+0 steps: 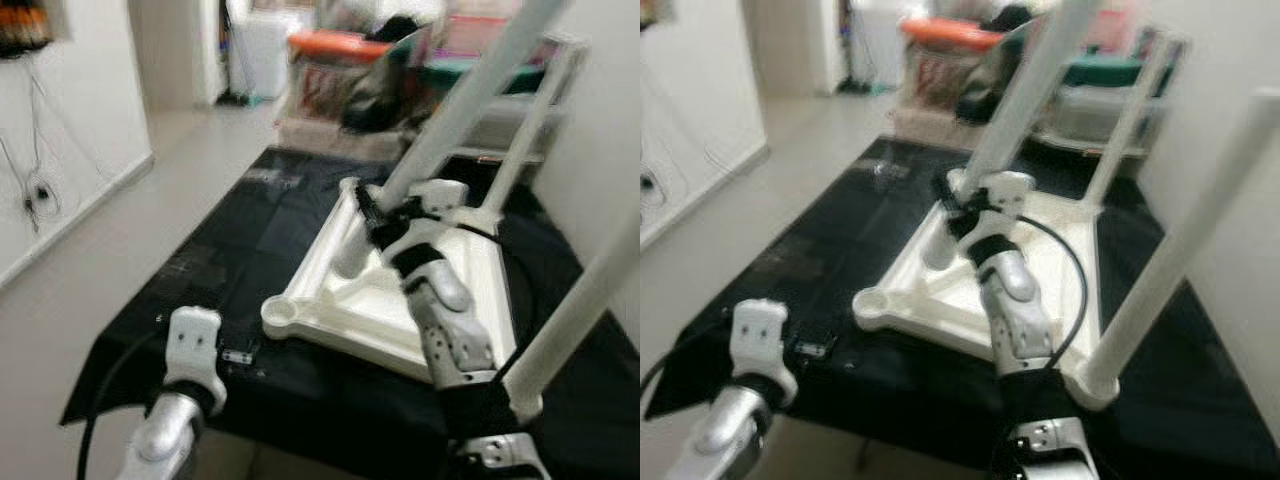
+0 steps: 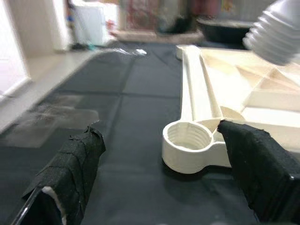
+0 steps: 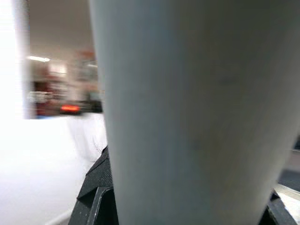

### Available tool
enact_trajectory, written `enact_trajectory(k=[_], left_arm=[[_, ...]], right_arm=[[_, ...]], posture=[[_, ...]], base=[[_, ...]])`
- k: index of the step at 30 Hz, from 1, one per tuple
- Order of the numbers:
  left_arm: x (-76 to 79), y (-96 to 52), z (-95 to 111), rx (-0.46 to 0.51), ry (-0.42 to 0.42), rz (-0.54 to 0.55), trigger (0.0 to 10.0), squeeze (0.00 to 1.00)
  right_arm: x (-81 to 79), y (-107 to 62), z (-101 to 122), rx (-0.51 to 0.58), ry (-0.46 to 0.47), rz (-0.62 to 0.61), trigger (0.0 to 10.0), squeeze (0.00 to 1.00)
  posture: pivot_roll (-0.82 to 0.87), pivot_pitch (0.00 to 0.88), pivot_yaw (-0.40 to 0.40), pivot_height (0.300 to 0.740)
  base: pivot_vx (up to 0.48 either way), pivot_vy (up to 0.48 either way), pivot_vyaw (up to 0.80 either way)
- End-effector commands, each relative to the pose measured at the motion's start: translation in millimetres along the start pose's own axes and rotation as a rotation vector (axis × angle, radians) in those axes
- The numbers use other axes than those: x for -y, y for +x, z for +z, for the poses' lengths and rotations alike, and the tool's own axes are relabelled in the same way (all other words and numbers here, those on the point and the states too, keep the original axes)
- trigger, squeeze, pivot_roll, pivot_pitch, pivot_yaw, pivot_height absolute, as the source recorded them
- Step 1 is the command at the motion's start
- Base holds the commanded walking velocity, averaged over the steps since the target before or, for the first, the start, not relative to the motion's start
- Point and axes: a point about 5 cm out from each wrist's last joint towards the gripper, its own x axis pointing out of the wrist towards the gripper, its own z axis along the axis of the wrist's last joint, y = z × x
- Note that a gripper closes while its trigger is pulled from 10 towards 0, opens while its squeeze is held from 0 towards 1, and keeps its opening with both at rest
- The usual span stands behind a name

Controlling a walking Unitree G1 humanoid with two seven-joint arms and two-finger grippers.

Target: Building children table

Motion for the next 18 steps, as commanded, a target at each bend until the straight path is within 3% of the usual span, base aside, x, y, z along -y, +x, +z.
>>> enact_trajectory(k=[1,9,18], left_arm=[[1.4,-2.8,-2.9,-0.019,-0.005,-0.004,10.0,0.0],[9.0,-13.6,-6.5,-0.035,-0.028,-0.007,10.0,0.0],[12.2,-16.3,-5.5,-0.032,-0.039,-0.011,10.0,0.0]], right_arm=[[-6.6,5.7,-1.1,-0.024,0.03,0.07,10.0,0.0],[6.7,27.6,13.3,-0.022,0.017,0.159,10.0,0.0],[5.2,29.8,14.1,-0.017,0.046,0.191,10.0,0.0]], posture=[[0.1,0.033,-0.083,0.74],[0.1,0.058,-0.101,0.74],[0.1,0.059,-0.096,0.74]], base=[[0.0,0.0,0.0],[0.0,0.0,0.0],[0.0,0.0,0.0]])
